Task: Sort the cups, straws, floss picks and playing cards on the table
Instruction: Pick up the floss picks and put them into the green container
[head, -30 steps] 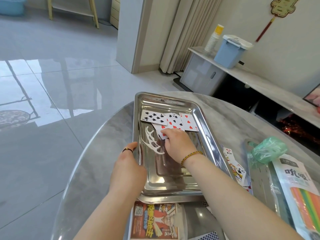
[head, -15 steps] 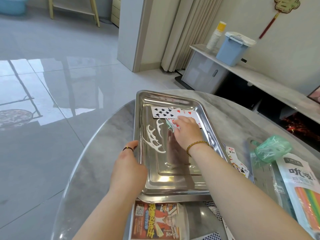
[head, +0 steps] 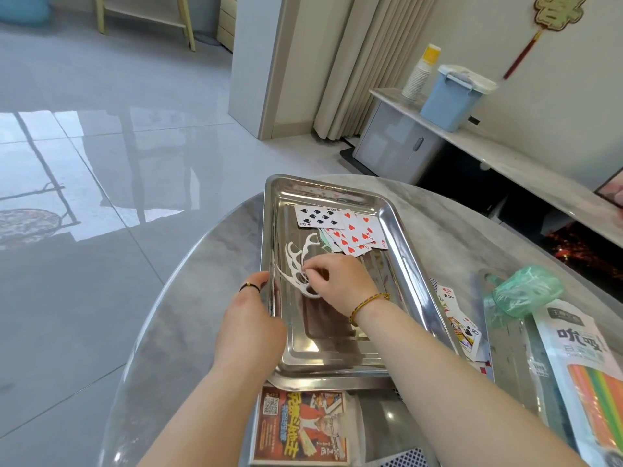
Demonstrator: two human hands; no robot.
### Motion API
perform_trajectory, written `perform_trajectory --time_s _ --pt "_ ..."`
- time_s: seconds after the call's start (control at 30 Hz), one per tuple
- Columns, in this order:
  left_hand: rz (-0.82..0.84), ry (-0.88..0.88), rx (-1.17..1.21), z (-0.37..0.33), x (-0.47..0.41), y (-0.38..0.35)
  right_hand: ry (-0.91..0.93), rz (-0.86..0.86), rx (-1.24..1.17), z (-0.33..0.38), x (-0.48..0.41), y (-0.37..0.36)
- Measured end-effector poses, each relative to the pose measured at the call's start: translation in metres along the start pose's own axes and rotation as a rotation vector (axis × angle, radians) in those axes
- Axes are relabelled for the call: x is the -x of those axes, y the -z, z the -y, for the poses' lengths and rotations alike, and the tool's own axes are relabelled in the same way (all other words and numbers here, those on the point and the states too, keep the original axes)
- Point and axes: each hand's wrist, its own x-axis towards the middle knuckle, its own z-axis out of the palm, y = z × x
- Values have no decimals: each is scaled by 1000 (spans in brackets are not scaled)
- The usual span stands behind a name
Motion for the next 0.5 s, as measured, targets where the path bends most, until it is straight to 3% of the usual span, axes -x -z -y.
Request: perform_trajectory --time_s 0.13,0.27,0.37,0.5 --pt "7 2 -4 0 0 -1 -234 -105 -80 -1 -16 4" --pt "8 2 -17 2 -1 -1 -374 -23 105 -3 -36 2" --pt "9 -4 -18 3 -1 -2 -378 -41 202 -2 -41 -3" --pt "5 1 -6 3 -2 -3 -281 -66 143 -3 -31 -7"
